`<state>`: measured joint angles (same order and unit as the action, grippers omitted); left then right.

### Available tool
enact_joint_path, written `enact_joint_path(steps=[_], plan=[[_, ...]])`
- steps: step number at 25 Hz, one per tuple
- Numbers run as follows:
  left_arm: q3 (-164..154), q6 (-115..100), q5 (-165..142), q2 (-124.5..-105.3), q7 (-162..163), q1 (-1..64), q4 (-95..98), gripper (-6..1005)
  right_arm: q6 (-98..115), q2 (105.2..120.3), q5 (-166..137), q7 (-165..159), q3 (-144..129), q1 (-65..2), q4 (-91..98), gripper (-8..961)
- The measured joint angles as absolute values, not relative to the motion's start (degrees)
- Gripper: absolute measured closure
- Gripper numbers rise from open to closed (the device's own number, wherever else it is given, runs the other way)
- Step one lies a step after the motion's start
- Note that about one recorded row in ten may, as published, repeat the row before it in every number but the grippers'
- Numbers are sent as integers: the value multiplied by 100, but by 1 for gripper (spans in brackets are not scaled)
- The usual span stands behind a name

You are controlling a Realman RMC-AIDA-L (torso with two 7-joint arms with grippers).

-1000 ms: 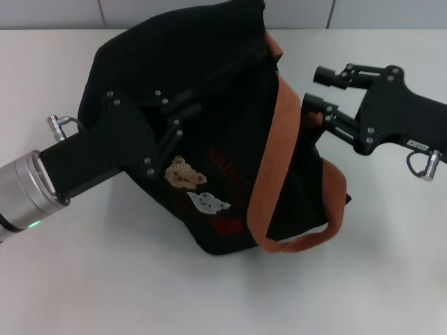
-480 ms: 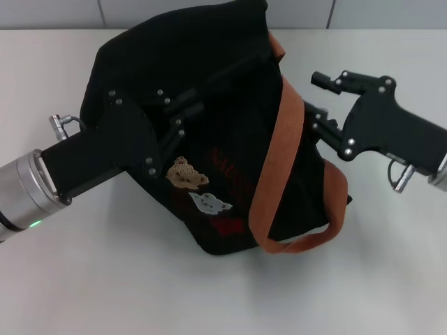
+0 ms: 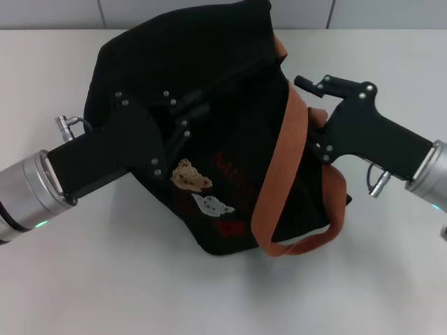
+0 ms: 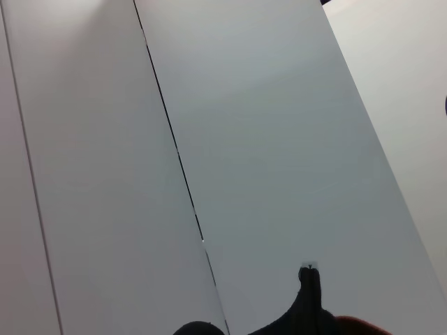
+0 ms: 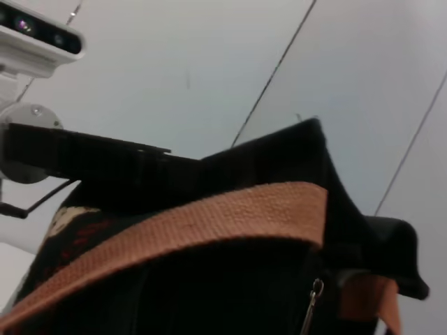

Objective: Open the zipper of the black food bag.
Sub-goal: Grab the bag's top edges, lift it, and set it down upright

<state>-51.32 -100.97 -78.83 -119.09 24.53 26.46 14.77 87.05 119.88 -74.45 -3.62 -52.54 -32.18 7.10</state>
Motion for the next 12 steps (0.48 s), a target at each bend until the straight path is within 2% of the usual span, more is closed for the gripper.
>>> enact_joint_path(steps=[12], plan=[[-5133,-10112,-7876,-11909,2448,2659,1465,908,8918,11988,-7489,-46,-5300,-3413,555,596]])
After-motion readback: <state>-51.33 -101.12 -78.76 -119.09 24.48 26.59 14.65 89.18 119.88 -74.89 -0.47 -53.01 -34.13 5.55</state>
